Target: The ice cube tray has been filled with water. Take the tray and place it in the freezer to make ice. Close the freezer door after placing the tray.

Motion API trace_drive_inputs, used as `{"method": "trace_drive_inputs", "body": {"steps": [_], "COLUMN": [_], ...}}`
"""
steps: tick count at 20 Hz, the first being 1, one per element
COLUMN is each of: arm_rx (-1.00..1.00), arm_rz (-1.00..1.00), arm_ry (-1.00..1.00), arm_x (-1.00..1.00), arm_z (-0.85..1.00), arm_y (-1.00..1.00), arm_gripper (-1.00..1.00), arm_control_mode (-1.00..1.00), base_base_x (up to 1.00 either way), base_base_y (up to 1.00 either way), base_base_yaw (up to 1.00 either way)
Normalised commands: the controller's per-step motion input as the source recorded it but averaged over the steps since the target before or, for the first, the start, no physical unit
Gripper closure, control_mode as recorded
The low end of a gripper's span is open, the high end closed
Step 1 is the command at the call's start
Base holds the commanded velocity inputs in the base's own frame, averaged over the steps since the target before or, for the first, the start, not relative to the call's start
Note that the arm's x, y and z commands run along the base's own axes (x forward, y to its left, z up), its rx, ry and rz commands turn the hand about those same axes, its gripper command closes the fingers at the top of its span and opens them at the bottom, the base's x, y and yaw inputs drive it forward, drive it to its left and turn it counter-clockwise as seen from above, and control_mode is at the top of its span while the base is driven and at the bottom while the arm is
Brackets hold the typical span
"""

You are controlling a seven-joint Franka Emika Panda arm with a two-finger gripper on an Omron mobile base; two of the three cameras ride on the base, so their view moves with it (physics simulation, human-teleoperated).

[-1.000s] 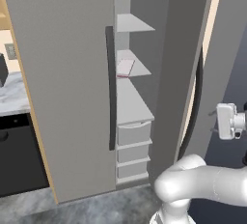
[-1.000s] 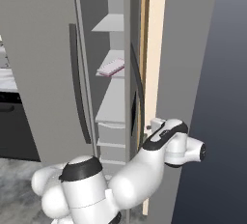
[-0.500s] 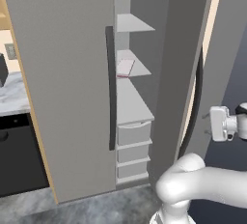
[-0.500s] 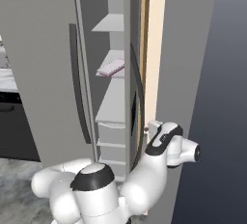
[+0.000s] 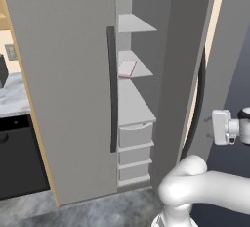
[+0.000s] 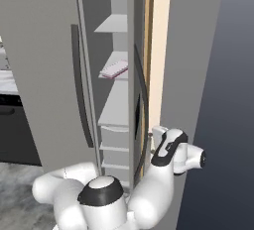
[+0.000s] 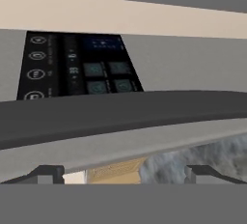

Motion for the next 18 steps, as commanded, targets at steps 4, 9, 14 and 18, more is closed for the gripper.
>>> {"method": "trace_drive_inputs", "body": {"steps": [4, 9, 14, 18], "arm_rx": [0.00, 0.00, 0.00, 0.00], "arm_rz": [0.00, 0.00, 0.00, 0.00], "arm_ry": [0.00, 0.00, 0.01, 0.01], "arm_x": [0.07, 0.18, 0.22, 0.24], "arm_z": [-0.10, -0.11, -0.09, -0.08], "arm_y": [0.00, 0.00, 0.00, 0.00], "arm_gripper": [-1.00, -1.00, -1.00, -1.00], "arm_control_mode": [-1.00, -1.00, -1.00, -1.00], "base_base_x": [0.00, 0.00, 0.00, 0.00], "base_base_y": [0.00, 0.00, 0.00, 0.00], "base_base_yaw": [0.00, 0.00, 0.00, 0.00]}}
